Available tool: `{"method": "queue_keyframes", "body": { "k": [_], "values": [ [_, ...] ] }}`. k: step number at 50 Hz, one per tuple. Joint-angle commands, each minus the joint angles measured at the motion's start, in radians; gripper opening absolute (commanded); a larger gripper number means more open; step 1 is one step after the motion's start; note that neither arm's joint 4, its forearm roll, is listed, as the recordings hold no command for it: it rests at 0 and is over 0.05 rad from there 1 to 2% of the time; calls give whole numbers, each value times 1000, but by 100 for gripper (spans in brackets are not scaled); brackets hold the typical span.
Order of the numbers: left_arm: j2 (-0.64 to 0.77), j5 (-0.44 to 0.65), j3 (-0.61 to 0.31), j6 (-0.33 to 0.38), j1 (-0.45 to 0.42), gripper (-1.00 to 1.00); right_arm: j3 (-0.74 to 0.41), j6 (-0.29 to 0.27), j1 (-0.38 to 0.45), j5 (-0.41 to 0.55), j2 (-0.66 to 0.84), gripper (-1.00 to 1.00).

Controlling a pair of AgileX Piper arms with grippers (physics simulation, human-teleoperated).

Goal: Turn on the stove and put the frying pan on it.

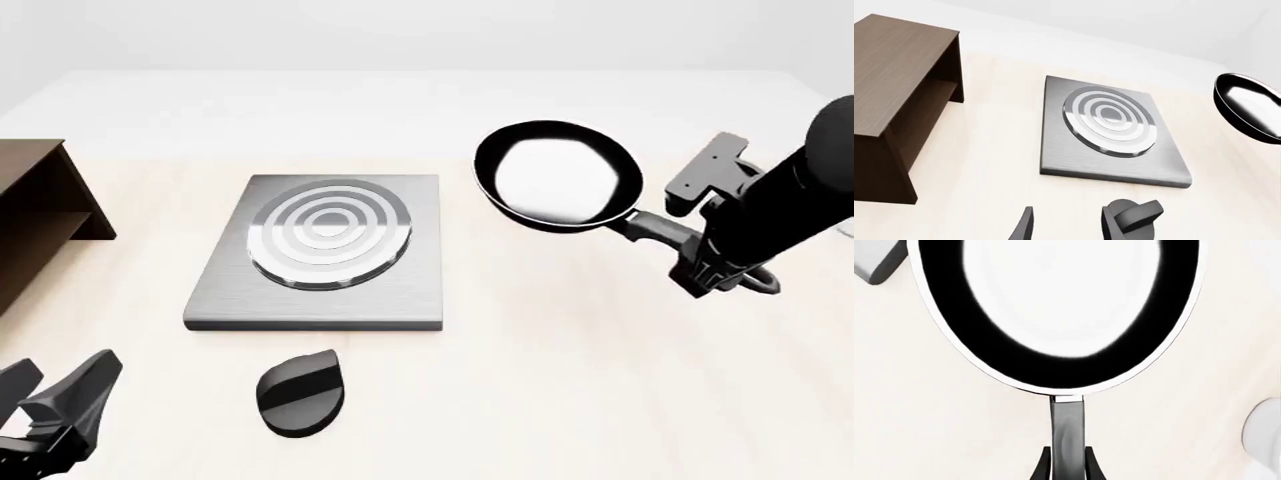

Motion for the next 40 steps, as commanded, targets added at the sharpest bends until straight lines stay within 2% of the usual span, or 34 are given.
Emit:
{"method": "queue_keyframes", "body": {
  "k": [1, 17, 22, 40],
  "values": [
    [0, -1, 0, -1, -2, 100, -121, 10, 98, 19, 81, -100],
    [0, -4, 0, -1, -4, 100, -250, 2, 191, 52, 183, -100],
    [0, -4, 0, -1, -4, 100, -321, 33, 256, 70, 231, -100],
    [0, -3, 0, -3, -6, 100, -456, 63, 401, 75, 378, -100]
  ]
}}
